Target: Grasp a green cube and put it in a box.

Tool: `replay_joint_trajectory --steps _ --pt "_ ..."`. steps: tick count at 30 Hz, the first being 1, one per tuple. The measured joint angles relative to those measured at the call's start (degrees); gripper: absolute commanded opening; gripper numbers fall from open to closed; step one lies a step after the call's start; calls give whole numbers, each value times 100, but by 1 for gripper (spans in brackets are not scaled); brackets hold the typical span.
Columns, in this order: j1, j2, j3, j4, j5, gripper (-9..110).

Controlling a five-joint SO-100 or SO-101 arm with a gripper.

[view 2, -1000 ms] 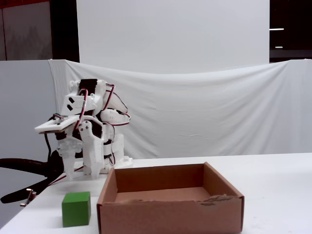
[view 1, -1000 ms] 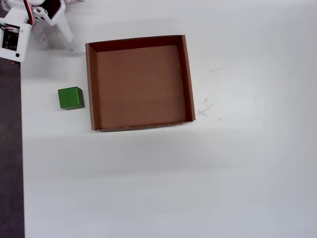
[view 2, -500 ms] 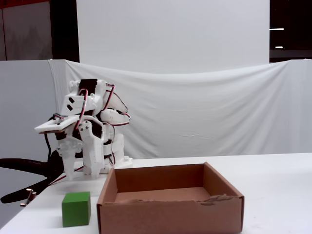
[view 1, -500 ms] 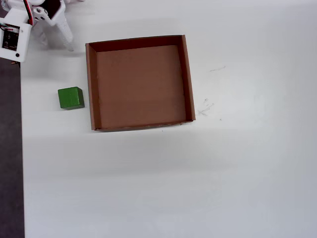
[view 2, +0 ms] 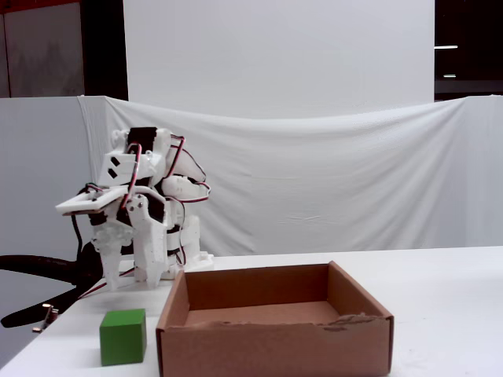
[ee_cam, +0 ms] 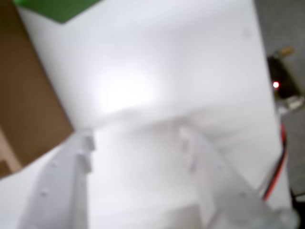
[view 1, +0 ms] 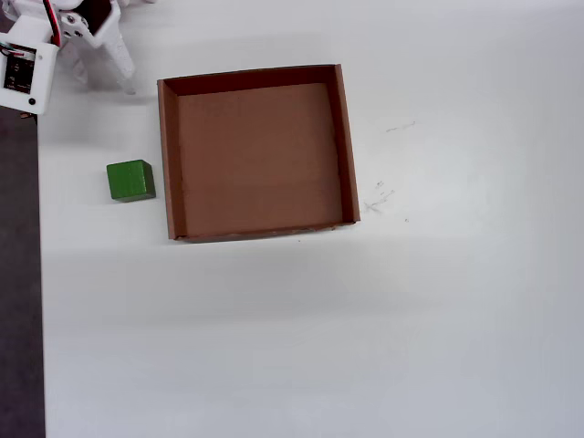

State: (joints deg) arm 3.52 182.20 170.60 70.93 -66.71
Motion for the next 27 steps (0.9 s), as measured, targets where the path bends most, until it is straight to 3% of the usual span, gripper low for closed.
replay_joint_trajectory --steps 10,27 --pt "-105 -642 -53 -712 0 25" --pt "-229 -6064 -3305 -2250 -97 29"
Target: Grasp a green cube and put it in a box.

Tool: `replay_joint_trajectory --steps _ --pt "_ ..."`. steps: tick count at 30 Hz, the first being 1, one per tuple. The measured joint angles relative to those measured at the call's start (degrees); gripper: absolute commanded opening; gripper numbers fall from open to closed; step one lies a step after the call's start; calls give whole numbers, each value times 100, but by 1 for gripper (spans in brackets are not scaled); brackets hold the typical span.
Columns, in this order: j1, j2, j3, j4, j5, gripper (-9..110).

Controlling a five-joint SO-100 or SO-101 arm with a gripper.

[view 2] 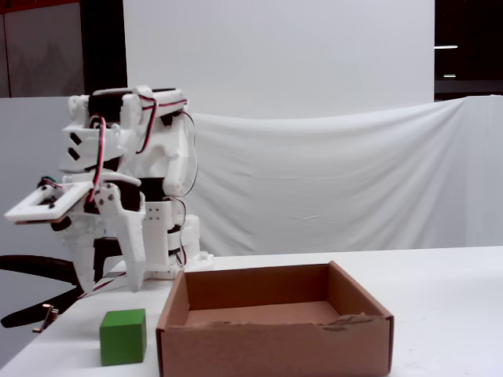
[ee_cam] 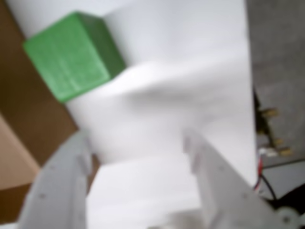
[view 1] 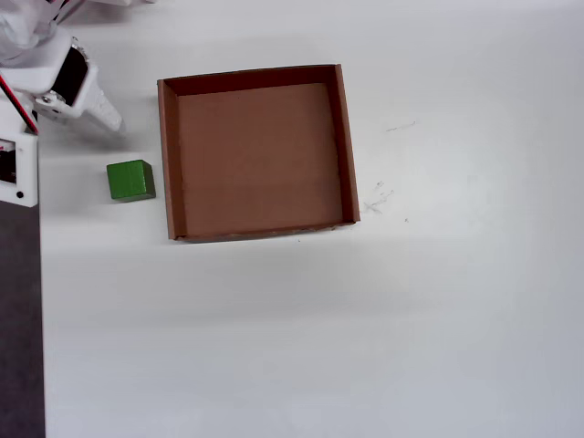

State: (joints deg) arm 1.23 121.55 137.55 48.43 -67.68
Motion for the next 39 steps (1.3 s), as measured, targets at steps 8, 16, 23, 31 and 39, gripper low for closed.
replay_joint_trajectory --steps 8,16,23,31,39 --pt "-211 -1072 -633 -272 -18 29" --pt "-545 -1740 -1195 -132 -167 29" --pt "-615 -2101 -1354 -132 -316 29" --pt "-633 -2487 -1564 -290 -387 29" --pt "-677 -2813 -1907 -606 -387 29"
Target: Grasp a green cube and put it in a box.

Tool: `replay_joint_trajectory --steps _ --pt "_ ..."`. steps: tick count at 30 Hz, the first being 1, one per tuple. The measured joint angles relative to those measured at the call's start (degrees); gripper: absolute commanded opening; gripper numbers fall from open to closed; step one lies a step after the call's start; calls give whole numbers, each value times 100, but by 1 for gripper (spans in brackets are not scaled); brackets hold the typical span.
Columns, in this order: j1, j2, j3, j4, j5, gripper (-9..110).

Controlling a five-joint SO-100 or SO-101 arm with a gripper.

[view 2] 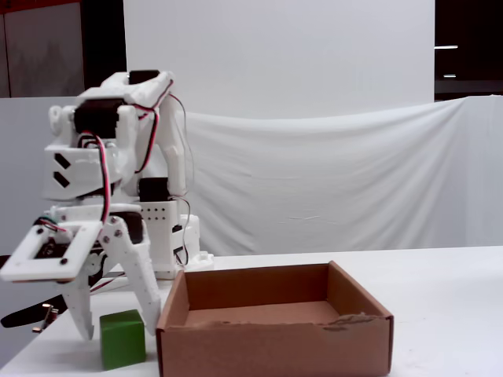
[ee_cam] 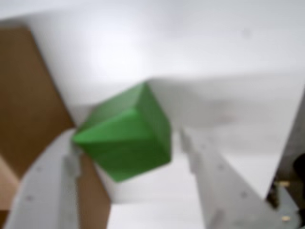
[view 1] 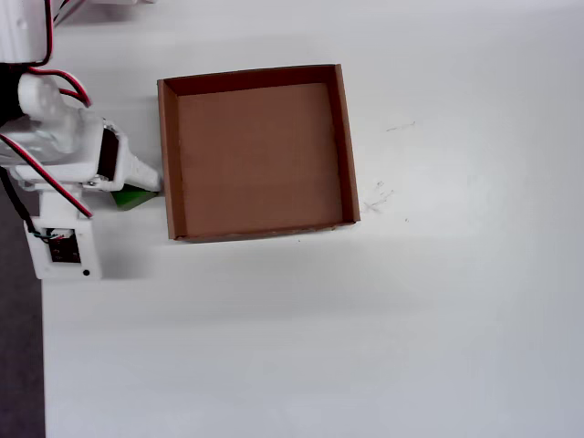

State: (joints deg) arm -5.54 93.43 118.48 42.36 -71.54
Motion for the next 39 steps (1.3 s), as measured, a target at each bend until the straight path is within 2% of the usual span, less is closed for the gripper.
replay_joint_trajectory --steps 16,22,39 --pt "-114 -255 0 -44 0 29" --pt "-193 -352 0 -44 0 20" --pt "-202 -352 -88 -44 0 15"
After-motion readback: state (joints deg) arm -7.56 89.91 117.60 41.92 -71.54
